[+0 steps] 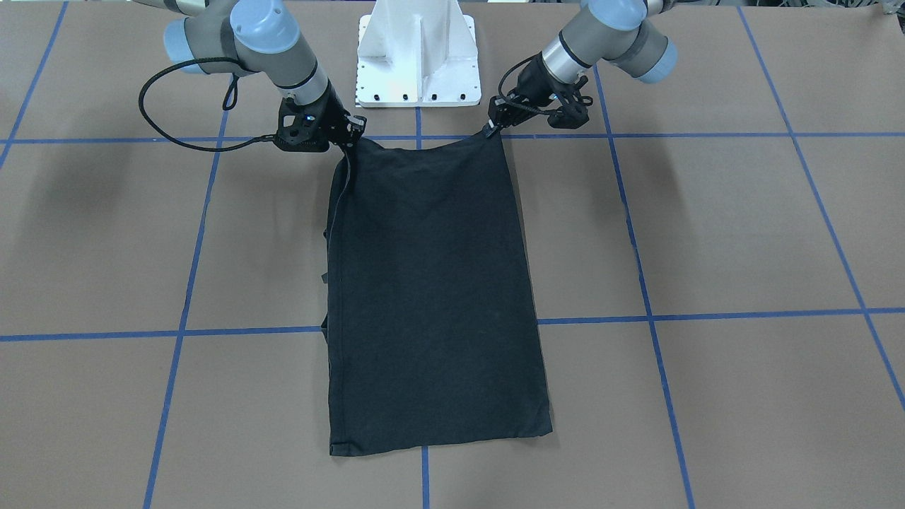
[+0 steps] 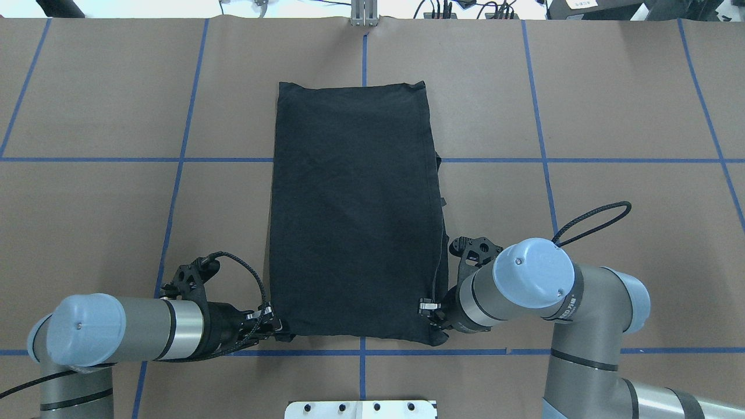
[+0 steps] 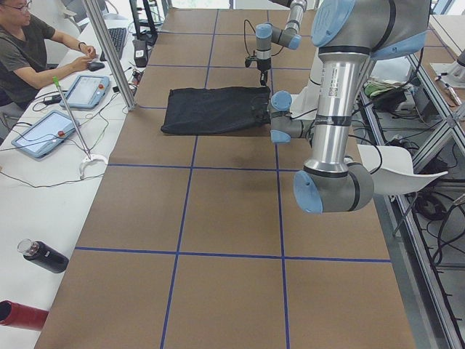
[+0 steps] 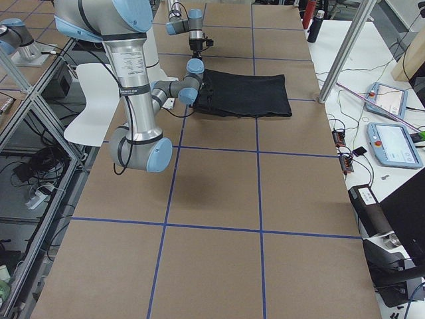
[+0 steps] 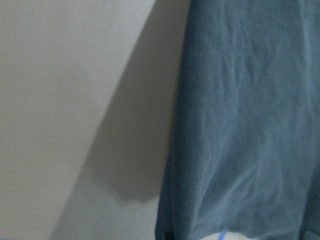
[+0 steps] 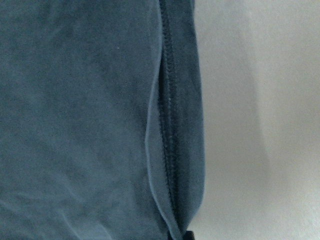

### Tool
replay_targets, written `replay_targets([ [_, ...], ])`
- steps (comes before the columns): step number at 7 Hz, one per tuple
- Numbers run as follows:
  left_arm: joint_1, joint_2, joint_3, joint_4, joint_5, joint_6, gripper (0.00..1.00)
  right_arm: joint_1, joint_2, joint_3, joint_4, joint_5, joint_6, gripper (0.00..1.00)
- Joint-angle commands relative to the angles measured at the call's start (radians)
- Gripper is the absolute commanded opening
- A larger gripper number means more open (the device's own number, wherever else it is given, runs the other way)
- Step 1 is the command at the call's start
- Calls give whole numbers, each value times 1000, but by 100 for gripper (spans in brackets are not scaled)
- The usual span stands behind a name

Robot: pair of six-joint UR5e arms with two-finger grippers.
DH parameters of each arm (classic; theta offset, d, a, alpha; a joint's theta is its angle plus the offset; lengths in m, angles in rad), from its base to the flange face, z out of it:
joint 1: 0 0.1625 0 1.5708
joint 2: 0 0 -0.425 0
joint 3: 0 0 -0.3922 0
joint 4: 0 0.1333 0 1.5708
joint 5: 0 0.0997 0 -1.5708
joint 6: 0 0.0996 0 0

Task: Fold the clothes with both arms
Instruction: 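Grasp both near hem corners firmly with both grippers, then lift the hem corners with both grippers and carry them away from the robot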

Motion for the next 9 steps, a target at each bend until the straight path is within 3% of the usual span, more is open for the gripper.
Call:
replay_targets([
  [1,49,17,-18,3,-19,-1,0,0,-53,39,0,161,-1,0],
  [3,118,36,-25,1,-19,-1,0,-5,-106,87,29,226,-1,0],
  [5,120,43,-100,3,-35,-1,0,13,-101,99,45,223,0,0],
  [7,10,24,-114,4,-106,13,0,161,-84,95,46,224,-29,0],
  [9,-172,-57,-67,19,-195,46,0,297,-36,67,45,226,-66,0],
])
